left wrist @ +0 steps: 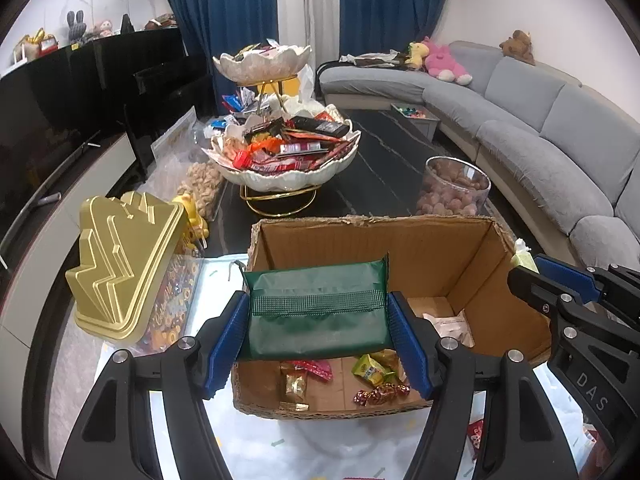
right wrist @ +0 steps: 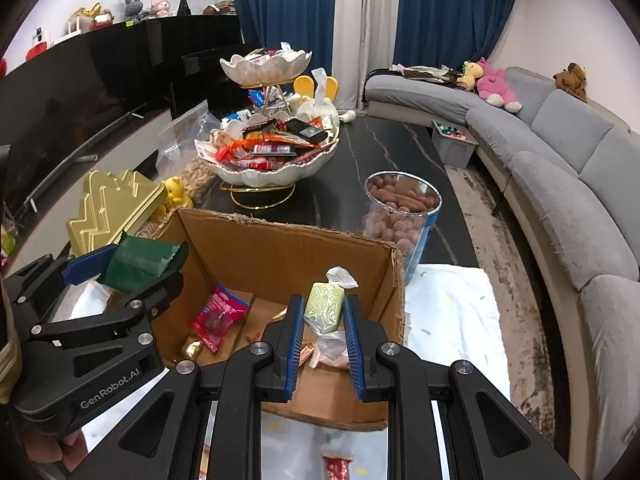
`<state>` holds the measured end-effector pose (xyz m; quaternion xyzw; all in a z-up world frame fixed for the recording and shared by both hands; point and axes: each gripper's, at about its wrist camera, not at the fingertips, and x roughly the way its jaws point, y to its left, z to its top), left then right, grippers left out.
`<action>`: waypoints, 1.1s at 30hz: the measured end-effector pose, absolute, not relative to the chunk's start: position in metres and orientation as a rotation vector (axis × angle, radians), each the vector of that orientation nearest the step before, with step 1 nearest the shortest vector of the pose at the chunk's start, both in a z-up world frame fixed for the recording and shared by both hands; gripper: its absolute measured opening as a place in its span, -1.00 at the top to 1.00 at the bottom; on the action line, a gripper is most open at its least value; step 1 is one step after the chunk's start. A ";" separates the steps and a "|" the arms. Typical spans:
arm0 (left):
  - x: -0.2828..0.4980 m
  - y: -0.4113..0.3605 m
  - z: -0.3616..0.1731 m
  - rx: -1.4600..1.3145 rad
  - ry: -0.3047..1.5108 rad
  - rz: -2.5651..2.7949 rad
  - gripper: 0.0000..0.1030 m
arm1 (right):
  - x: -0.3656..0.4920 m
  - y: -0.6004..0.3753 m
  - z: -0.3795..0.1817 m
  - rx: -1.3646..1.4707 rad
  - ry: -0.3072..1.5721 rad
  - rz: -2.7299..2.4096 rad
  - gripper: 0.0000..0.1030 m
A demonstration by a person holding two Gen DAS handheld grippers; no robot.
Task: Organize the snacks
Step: 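Open both grippers to drop the green pack and green candy into the box, then withdraw both tools from the box toward the cheese-cake pack and red candy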
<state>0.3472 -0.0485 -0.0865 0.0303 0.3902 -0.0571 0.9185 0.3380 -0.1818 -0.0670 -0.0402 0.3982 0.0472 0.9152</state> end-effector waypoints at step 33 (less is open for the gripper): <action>0.325 -0.044 -0.065 0.101 0.759 -0.092 -0.95 | 0.319 -0.196 -0.046 -0.083 0.768 0.039 -0.56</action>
